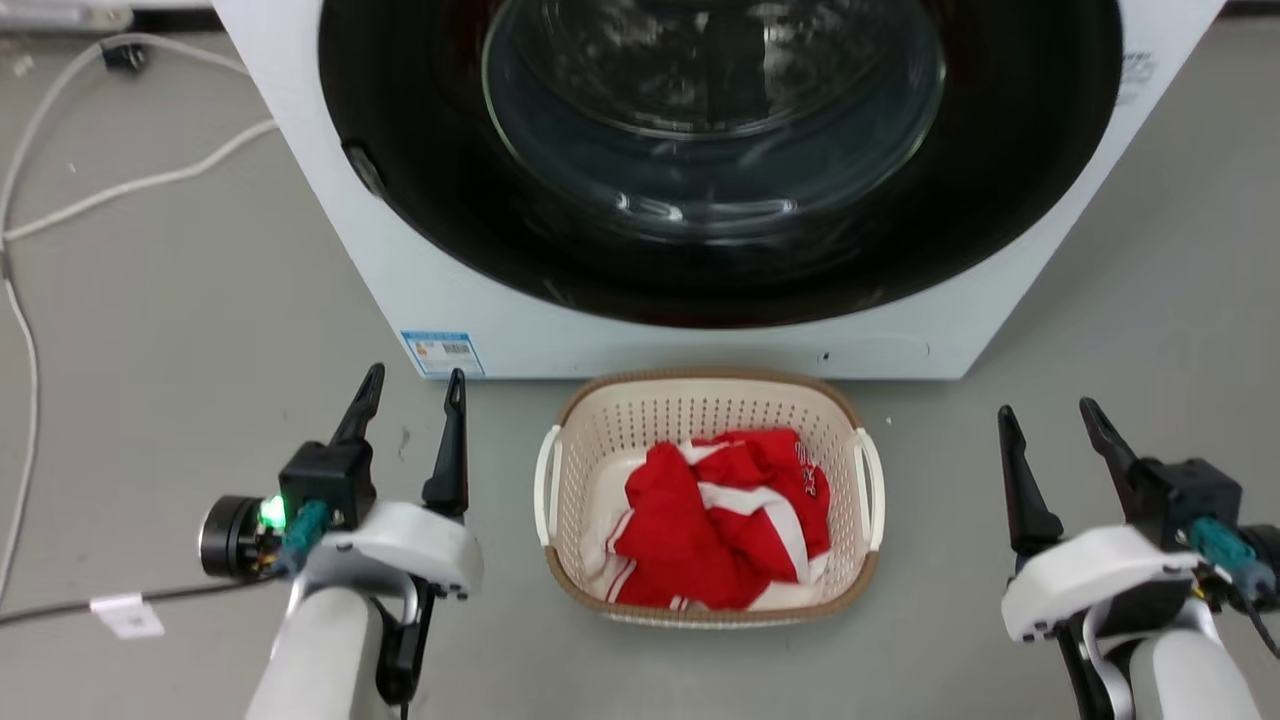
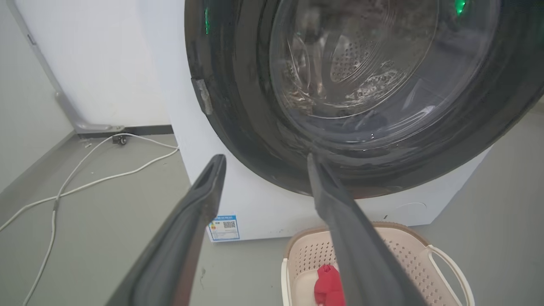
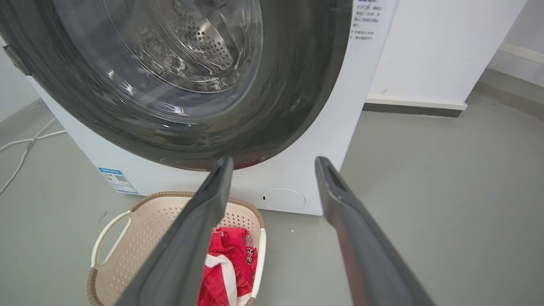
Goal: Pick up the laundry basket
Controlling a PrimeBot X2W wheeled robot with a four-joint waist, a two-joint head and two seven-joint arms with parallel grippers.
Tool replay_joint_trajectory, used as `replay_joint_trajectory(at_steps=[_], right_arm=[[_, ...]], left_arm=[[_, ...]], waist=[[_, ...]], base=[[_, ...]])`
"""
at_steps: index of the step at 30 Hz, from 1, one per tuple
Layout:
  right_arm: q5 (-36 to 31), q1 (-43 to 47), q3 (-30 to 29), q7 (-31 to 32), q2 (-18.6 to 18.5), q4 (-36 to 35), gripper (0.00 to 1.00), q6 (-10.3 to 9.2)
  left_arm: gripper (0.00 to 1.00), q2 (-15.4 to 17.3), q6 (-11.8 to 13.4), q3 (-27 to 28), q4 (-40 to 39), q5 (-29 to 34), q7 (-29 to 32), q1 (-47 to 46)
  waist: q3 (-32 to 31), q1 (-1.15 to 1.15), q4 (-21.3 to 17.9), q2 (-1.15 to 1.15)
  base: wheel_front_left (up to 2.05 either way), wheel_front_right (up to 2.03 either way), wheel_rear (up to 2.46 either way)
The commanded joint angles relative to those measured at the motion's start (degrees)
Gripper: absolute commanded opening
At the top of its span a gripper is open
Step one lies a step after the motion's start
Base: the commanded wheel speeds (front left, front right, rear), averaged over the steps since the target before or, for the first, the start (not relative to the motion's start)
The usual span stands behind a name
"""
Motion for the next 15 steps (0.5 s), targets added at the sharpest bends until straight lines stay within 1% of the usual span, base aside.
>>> replay_joint_trajectory(at_steps=[1, 8, 14, 15], right_arm=[[0.12, -2.76, 0.16, 0.75, 0.18, 1.72, 1.0, -0.04], [-0.16, -11.1, 0.28, 3.49, 0.15, 8.86, 1.0, -0.04], [0.6, -18.28, 1.37, 7.21, 0.16, 17.06, 1.0, -0.04], [0.6, -18.28, 1.37, 7.21, 0.16, 17.06, 1.0, -0.04]], left_arm=[[1.0, 0.17, -0.83, 0.32, 2.05, -1.04, 0.19, -2.95], [1.0, 1.51, -3.41, 0.29, 10.15, -3.46, 2.7, -11.57], [1.0, 2.45, -5.06, -0.39, 18.01, -6.12, 5.44, -18.75], [1.0, 2.45, -5.06, -0.39, 18.01, -6.12, 5.44, -18.75]], waist=[[4.86, 0.0, -0.27, 0.0], [12.16, 0.0, -0.81, 0.0], [17.18, 0.0, -1.53, 0.0], [17.18, 0.0, -1.53, 0.0]], base=[[0.0, 0.0, 0.0], [0.0, 0.0, 0.0], [0.0, 0.0, 0.0], [0.0, 0.0, 0.0]])
